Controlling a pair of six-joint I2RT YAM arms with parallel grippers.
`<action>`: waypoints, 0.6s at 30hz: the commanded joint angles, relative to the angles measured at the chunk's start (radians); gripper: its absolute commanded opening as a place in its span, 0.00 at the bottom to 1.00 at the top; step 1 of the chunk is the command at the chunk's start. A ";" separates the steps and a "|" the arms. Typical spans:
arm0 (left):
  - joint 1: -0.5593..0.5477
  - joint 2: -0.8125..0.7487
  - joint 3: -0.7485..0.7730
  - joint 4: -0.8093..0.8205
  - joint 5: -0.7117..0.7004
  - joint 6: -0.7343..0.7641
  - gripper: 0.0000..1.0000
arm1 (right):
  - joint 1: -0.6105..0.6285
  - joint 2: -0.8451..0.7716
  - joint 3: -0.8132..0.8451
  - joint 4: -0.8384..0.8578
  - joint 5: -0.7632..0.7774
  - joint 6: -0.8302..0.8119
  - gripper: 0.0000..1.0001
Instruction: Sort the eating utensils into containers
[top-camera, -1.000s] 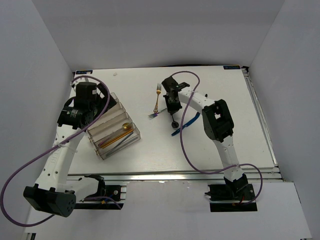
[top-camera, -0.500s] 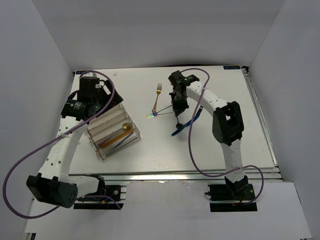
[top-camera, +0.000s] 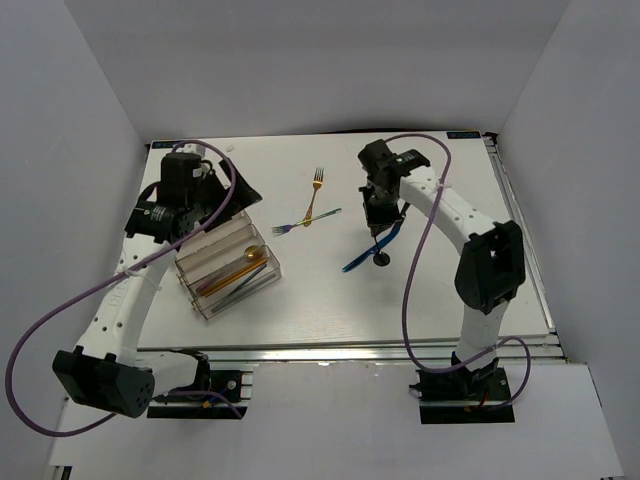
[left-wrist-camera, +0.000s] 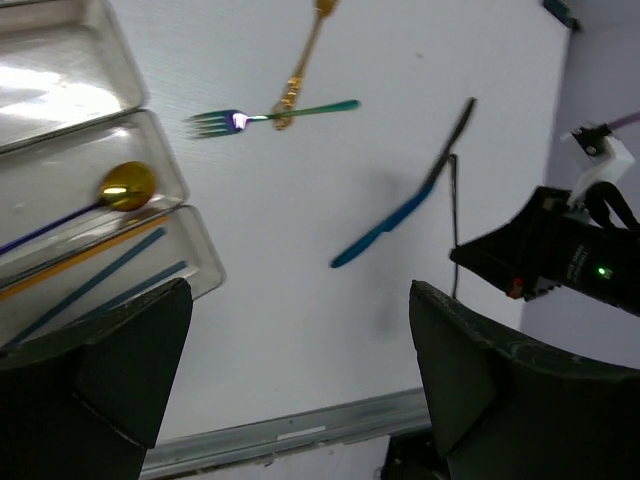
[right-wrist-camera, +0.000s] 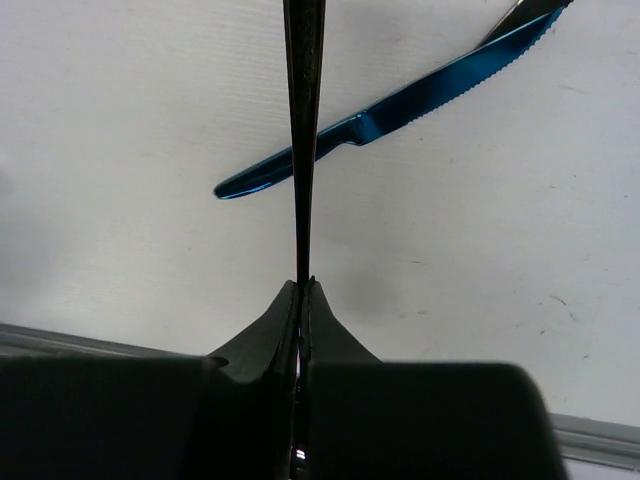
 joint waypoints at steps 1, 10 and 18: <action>-0.038 -0.033 -0.055 0.196 0.206 -0.044 0.98 | 0.002 -0.132 -0.008 0.050 -0.061 0.017 0.00; -0.225 -0.021 -0.258 0.749 0.305 -0.306 0.98 | 0.146 -0.321 -0.183 0.523 -0.444 0.225 0.00; -0.233 0.030 -0.216 0.617 0.219 -0.262 0.83 | 0.217 -0.313 -0.120 0.577 -0.442 0.276 0.00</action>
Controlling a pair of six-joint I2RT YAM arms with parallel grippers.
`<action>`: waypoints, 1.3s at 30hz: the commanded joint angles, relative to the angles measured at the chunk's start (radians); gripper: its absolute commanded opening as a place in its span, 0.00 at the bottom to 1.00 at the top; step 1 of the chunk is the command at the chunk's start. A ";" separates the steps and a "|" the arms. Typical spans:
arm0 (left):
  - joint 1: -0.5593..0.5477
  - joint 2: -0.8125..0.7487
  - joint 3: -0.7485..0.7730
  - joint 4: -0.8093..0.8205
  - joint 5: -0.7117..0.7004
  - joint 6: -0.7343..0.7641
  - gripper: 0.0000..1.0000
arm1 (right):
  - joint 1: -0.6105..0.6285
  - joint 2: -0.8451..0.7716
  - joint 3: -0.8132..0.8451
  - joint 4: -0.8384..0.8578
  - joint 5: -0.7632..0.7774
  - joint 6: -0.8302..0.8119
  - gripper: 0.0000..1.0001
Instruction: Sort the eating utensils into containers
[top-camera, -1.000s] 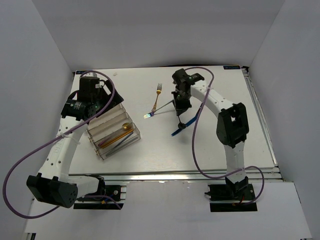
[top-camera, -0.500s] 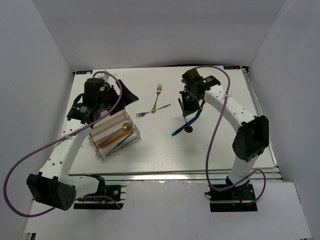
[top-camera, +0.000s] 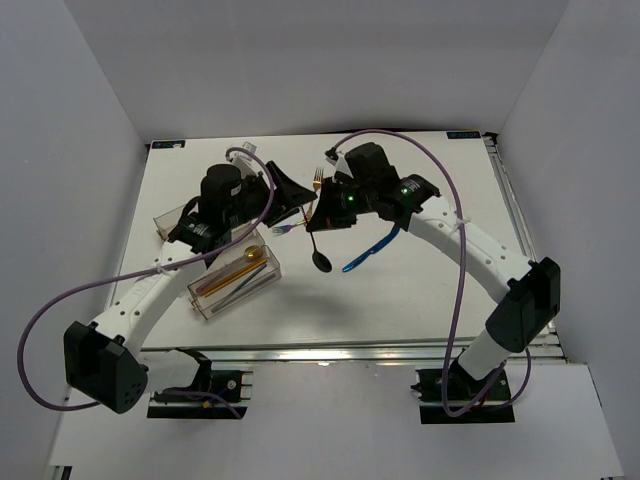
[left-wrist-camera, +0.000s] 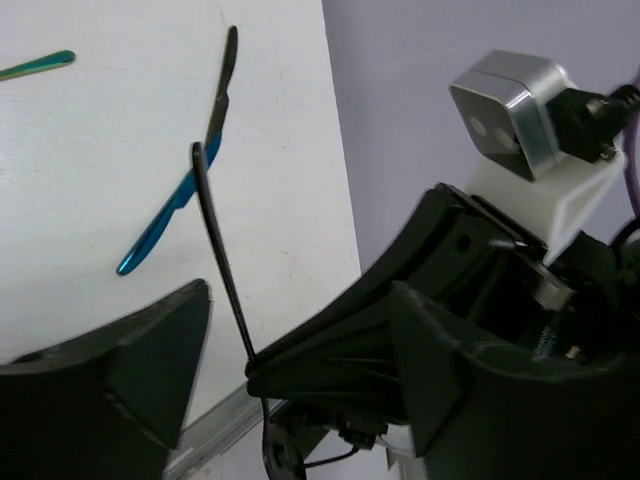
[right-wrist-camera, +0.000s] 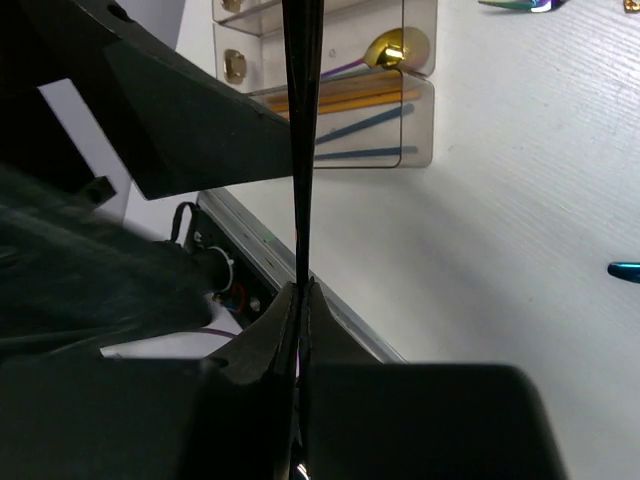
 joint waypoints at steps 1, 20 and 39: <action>0.000 0.006 0.030 -0.031 -0.048 0.007 0.77 | 0.013 -0.011 0.055 0.086 -0.029 0.035 0.00; 0.015 0.178 0.360 -0.521 -0.616 0.679 0.00 | -0.090 -0.061 0.000 0.046 0.044 0.039 0.89; 0.053 0.215 -0.091 0.233 -1.056 1.454 0.00 | -0.254 -0.261 -0.181 -0.169 0.024 -0.161 0.89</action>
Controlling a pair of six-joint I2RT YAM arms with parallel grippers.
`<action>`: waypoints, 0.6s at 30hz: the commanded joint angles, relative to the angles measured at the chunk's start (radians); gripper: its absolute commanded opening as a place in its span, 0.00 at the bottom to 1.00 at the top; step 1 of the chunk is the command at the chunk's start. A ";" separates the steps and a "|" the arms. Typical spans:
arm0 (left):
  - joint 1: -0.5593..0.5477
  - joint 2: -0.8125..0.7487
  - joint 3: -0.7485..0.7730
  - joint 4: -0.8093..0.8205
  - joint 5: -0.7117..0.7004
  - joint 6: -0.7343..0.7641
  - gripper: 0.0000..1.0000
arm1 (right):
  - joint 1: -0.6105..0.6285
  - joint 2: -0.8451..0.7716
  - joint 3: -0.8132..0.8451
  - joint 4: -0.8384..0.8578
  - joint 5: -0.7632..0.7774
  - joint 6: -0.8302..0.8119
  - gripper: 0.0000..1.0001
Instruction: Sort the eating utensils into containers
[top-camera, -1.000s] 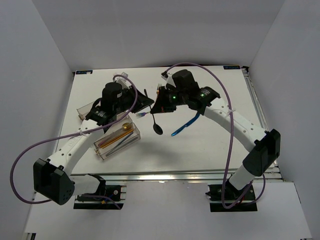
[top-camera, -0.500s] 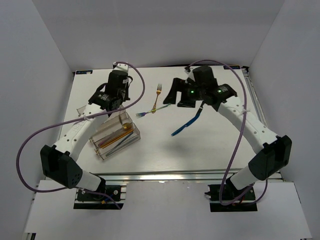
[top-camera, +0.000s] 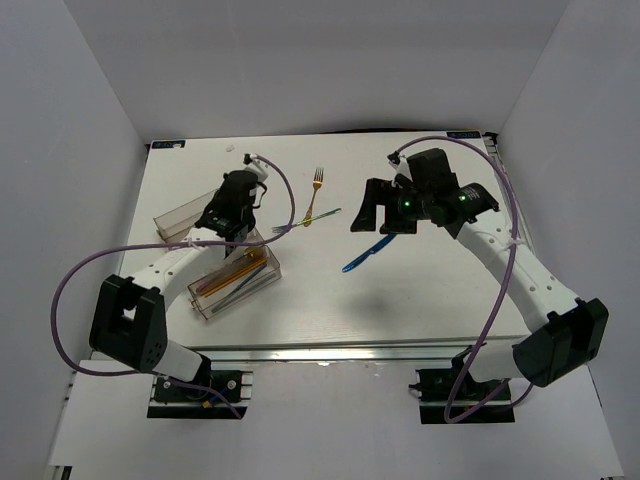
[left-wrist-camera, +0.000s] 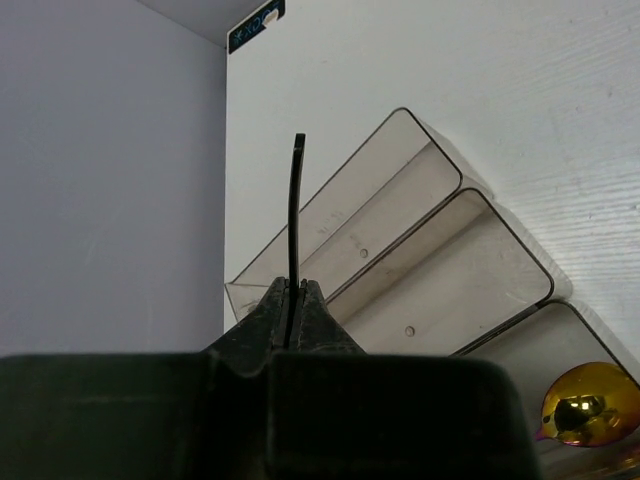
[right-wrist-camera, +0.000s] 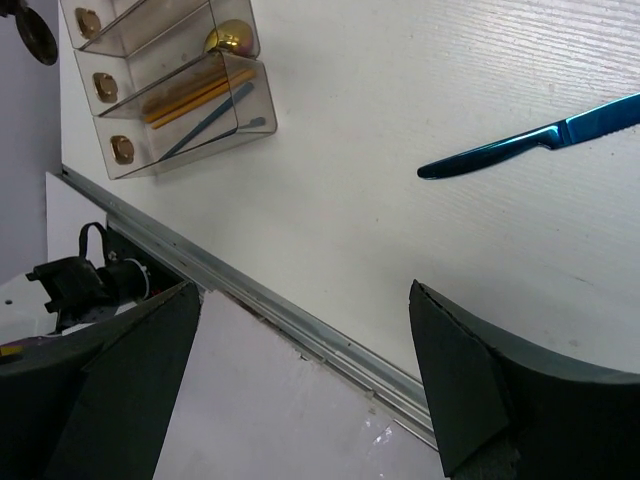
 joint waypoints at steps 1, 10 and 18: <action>0.021 -0.012 -0.080 0.167 0.019 0.058 0.00 | -0.009 -0.026 0.012 -0.019 -0.023 -0.042 0.89; 0.048 -0.014 -0.229 0.214 0.121 0.004 0.03 | -0.015 -0.041 0.011 -0.027 -0.014 -0.048 0.89; 0.050 -0.076 -0.287 0.168 0.171 -0.045 0.20 | -0.015 -0.034 -0.003 0.022 -0.027 0.008 0.89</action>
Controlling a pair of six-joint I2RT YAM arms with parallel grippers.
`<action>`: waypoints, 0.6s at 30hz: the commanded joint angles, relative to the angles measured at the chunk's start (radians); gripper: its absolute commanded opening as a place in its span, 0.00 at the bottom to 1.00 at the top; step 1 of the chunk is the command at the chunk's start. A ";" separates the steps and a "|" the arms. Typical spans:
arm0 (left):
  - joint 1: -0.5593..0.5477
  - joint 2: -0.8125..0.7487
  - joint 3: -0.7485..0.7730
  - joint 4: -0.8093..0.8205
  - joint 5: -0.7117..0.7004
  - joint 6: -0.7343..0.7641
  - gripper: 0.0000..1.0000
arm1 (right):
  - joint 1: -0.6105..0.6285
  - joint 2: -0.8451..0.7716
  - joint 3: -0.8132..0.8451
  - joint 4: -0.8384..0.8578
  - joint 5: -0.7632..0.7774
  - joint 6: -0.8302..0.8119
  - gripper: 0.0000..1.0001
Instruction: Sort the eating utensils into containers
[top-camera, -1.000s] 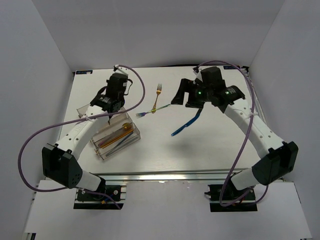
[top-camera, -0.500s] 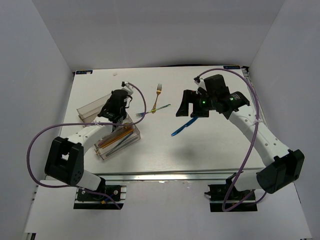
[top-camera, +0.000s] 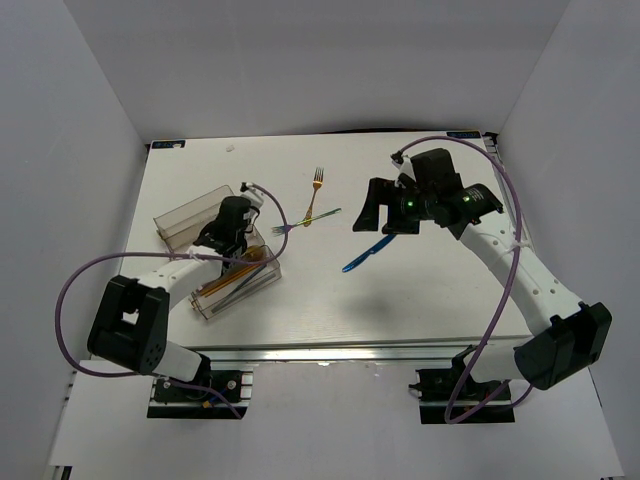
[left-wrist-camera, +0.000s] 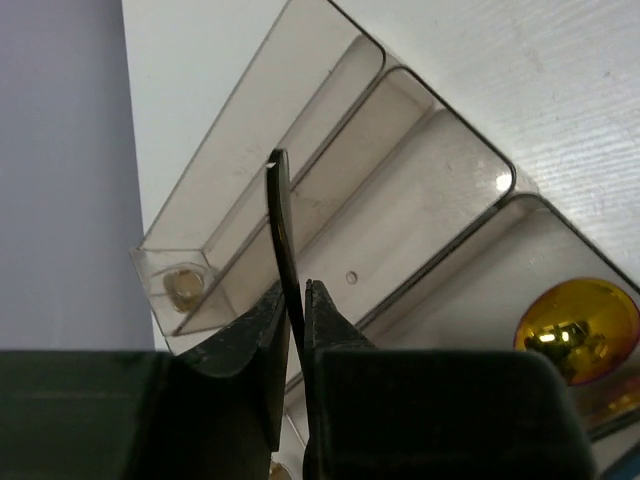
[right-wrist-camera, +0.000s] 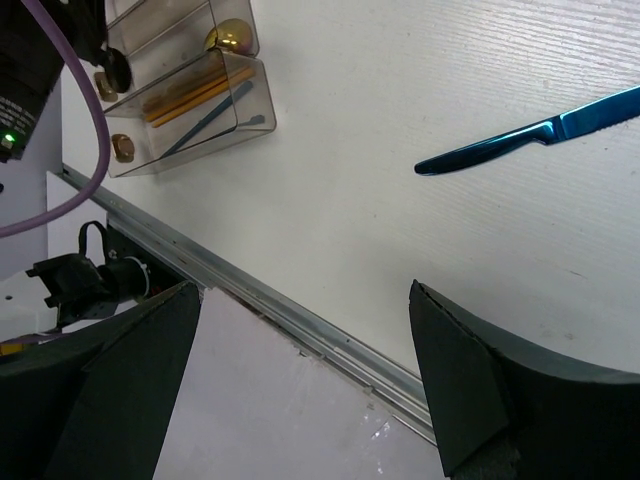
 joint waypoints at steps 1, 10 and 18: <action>0.001 -0.083 -0.048 0.017 0.027 -0.039 0.22 | -0.003 -0.016 -0.009 0.049 -0.025 0.033 0.89; 0.001 -0.207 -0.041 -0.075 0.045 -0.145 0.77 | -0.003 -0.015 -0.033 0.077 0.001 0.068 0.89; 0.001 -0.274 0.134 -0.262 -0.091 -0.454 0.98 | -0.003 0.042 -0.056 0.032 0.134 0.099 0.89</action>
